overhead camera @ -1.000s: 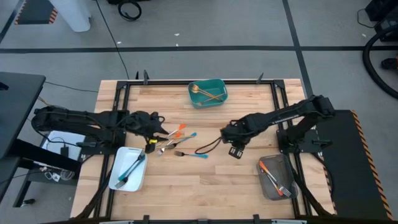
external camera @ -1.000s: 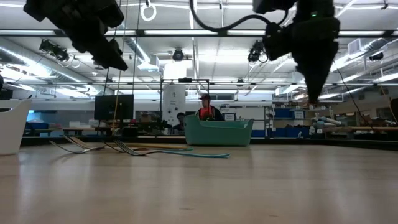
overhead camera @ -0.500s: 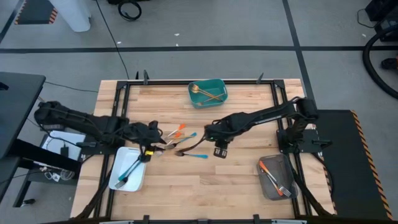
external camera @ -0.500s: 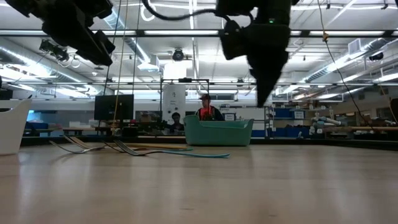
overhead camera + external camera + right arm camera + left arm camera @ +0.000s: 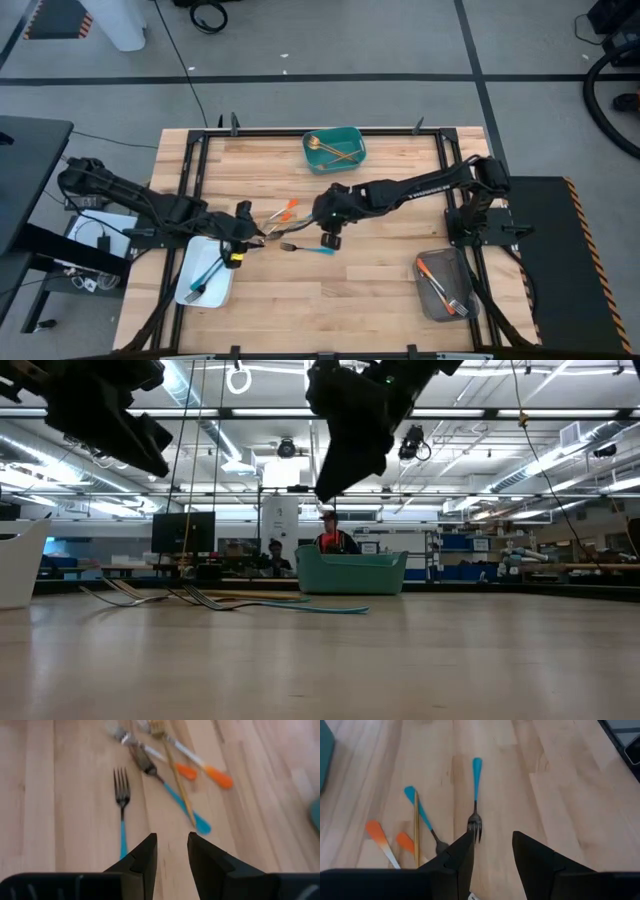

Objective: Sort silverware by color (type)
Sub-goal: Put the gold fork into the blue bin

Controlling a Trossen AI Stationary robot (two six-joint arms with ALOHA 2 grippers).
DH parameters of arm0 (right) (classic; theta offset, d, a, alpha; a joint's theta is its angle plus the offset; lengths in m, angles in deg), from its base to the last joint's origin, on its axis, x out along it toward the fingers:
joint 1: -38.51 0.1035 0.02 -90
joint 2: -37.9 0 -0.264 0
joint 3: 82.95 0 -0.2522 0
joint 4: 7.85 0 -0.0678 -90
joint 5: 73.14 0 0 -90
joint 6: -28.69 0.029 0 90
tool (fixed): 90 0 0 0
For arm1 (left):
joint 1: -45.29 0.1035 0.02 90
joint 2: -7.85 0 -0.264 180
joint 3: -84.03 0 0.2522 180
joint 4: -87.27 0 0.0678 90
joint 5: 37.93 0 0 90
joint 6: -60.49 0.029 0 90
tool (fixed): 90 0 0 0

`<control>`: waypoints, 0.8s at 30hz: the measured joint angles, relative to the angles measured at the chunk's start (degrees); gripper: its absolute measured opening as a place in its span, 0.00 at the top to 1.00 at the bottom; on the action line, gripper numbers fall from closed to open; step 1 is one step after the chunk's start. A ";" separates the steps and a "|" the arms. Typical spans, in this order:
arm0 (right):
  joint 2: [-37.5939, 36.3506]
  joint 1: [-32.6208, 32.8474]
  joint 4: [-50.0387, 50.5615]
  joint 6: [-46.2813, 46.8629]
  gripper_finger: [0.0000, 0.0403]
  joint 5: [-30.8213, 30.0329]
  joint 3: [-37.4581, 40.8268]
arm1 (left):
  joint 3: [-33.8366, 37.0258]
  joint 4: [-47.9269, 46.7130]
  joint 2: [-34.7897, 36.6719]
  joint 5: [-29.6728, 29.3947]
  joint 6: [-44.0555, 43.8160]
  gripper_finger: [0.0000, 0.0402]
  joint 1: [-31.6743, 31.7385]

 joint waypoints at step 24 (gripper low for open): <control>5.51 -2.00 -11.24 -5.83 0.72 0.87 -0.15 | 5.53 4.90 6.01 -11.28 -0.37 0.65 3.14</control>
